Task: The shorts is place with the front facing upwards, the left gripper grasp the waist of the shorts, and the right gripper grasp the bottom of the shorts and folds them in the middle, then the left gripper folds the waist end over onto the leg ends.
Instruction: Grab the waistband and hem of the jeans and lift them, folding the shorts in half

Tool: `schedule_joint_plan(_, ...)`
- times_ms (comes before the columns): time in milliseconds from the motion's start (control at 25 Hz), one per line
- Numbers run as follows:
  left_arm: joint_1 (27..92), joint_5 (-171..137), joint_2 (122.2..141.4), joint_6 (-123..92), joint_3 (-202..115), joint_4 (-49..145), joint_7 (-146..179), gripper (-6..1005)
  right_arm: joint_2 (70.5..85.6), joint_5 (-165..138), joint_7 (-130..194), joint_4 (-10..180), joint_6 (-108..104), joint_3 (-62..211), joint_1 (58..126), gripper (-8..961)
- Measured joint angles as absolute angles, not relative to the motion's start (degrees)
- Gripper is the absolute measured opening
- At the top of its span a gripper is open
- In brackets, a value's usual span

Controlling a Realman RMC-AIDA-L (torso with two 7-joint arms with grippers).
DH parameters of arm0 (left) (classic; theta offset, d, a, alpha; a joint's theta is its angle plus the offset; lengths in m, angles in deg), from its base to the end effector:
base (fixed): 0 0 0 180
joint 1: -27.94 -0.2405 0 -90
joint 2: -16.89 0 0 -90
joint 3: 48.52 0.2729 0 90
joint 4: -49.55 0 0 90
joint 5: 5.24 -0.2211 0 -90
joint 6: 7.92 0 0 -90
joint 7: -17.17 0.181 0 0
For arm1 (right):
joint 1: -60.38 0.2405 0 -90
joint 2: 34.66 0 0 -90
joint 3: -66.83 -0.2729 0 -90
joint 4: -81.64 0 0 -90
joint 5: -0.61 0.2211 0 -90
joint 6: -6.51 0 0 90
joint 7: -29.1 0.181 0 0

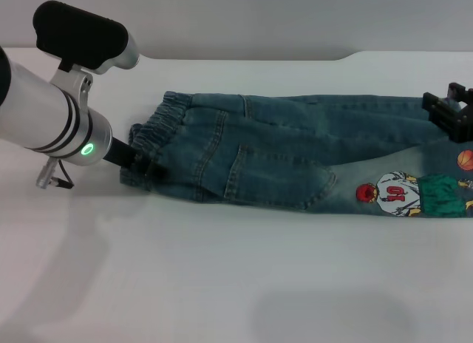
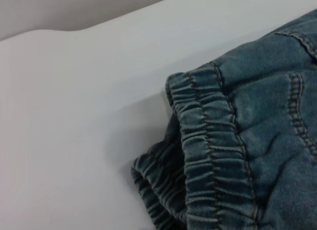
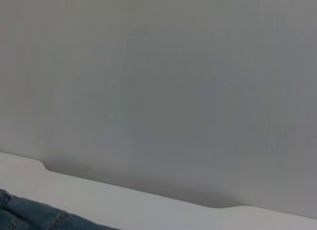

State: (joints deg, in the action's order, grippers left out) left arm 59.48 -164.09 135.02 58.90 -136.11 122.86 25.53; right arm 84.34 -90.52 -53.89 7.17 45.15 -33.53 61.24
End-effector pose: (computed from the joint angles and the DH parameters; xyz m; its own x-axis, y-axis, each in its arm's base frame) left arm -0.2301 0.4143 -0.0595 0.6355 0.7714 0.0322 0.5834 -0.4525 -0.6745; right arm 0.2965 0.3678 0.0177 0.7590 -0.3091 -0.5731 -0.6491 -0.4293 -0.6281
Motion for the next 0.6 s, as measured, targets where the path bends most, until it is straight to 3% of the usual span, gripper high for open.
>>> schedule_joint_plan(600, 60.0, -162.6, 135.04, 59.1, -135.4, 121.7, 26.5, 821, 84.34, -90.5, -53.3, 5.9, 45.8, -33.5, 60.8, 446)
